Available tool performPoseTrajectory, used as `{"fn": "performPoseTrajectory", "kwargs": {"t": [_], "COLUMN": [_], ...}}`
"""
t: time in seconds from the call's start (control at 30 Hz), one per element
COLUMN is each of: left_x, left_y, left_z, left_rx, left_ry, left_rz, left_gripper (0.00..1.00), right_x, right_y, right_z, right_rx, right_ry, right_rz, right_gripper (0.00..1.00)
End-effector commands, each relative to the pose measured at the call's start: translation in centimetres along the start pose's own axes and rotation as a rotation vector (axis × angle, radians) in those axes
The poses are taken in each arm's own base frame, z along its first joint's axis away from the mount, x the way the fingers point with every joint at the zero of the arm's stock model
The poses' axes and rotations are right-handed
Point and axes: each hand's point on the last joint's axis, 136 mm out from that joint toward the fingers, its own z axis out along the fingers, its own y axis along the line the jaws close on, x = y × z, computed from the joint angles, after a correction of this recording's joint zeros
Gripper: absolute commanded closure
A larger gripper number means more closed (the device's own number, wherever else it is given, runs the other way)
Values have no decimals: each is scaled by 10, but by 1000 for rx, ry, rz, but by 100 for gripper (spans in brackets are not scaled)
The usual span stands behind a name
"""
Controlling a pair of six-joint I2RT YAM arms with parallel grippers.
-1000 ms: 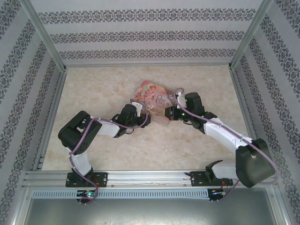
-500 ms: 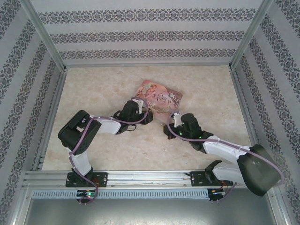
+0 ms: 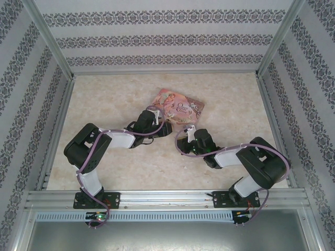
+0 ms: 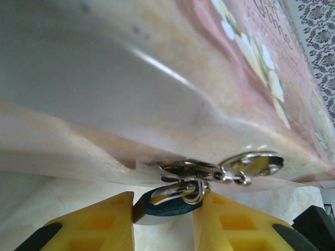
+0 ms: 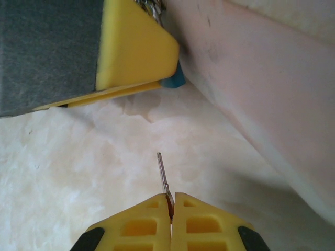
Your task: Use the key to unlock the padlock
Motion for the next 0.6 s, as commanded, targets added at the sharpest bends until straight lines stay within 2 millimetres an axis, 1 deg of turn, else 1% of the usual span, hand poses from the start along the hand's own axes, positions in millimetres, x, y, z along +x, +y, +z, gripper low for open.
{"fn": "performPoseTrajectory", "kwargs": {"t": [0.0, 0.13, 0.2, 0.57], "left_x": [-23, -24, -24, -27], "left_y": [-42, -45, -46, -53], "left_z": [-11, -10, -10, -11], "left_rx": [102, 114, 119, 140], "left_ry": [-50, -46, -46, -34], "left_rz": [-8, -45, -59, -119], "left_gripper": [71, 72, 72, 73], "right_x": [-17, -22, -13, -25], "right_y": [2, -1, -8, -17], "right_z": [1, 2, -1, -2], "right_rx": [7, 16, 29, 55], "right_ry": [-88, -114, -101, -156], "right_rz": [-39, -37, -31, -49], "right_gripper": [100, 100, 100, 100]}}
